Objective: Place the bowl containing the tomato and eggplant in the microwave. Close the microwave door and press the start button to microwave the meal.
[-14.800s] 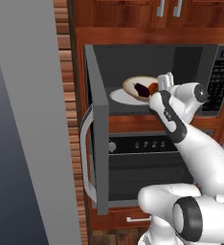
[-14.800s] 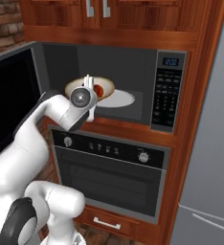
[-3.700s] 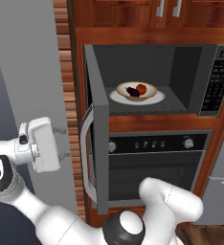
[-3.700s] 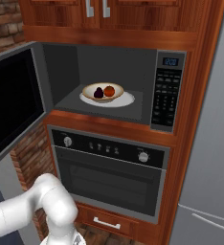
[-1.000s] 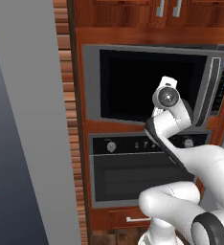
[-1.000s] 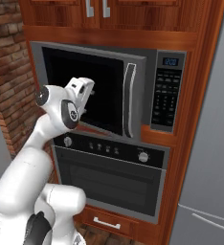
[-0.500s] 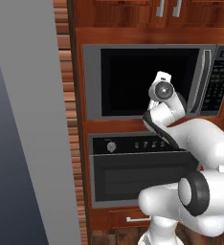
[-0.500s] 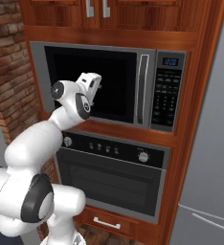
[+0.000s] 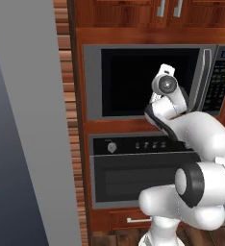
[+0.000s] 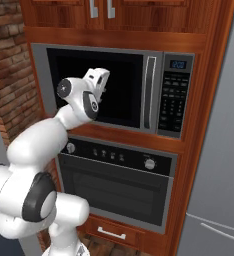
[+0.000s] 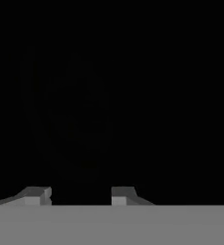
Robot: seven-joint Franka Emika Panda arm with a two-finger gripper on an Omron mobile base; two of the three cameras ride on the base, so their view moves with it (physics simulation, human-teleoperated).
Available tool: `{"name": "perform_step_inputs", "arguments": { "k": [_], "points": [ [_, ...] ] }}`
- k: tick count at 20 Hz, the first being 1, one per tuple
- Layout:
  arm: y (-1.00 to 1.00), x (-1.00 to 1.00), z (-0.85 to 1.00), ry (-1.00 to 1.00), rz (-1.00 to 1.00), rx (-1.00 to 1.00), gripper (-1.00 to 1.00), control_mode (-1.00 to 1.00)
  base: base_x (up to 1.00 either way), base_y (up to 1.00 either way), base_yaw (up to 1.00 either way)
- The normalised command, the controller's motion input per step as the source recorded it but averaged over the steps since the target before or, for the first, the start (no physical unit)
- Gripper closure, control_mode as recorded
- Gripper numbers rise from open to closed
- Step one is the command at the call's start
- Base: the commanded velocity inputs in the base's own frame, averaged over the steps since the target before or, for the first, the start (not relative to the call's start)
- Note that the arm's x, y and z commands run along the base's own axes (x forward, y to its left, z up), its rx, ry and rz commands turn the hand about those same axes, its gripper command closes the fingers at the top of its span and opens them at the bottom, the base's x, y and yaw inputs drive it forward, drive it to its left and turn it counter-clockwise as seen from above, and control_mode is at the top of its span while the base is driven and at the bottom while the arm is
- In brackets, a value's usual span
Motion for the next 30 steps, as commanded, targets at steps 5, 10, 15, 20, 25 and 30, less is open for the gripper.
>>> {"name": "perform_step_inputs", "arguments": {
  "k": [5,10,15,20,25,30],
  "points": [
    [-0.05,-0.61,0.01,-0.07,0.04,0.00,-1.00,-1.00,0.00,0.00,0.00],
    [-0.20,-0.95,0.24,-0.16,0.02,0.00,-1.00,-1.00,0.00,0.00,0.00],
    [-0.43,-0.81,0.52,-0.08,0.06,0.00,-1.00,-1.00,0.00,0.00,0.00],
    [-0.69,-0.78,0.28,0.01,0.06,0.00,-1.00,-1.00,0.00,0.00,0.00],
    [-0.77,-0.57,0.06,0.05,0.08,-0.01,-1.00,-1.00,0.00,0.00,0.00],
    [-0.60,-0.31,0.00,0.12,0.12,-0.04,-1.00,-1.00,0.00,0.00,0.00]
  ]
}}
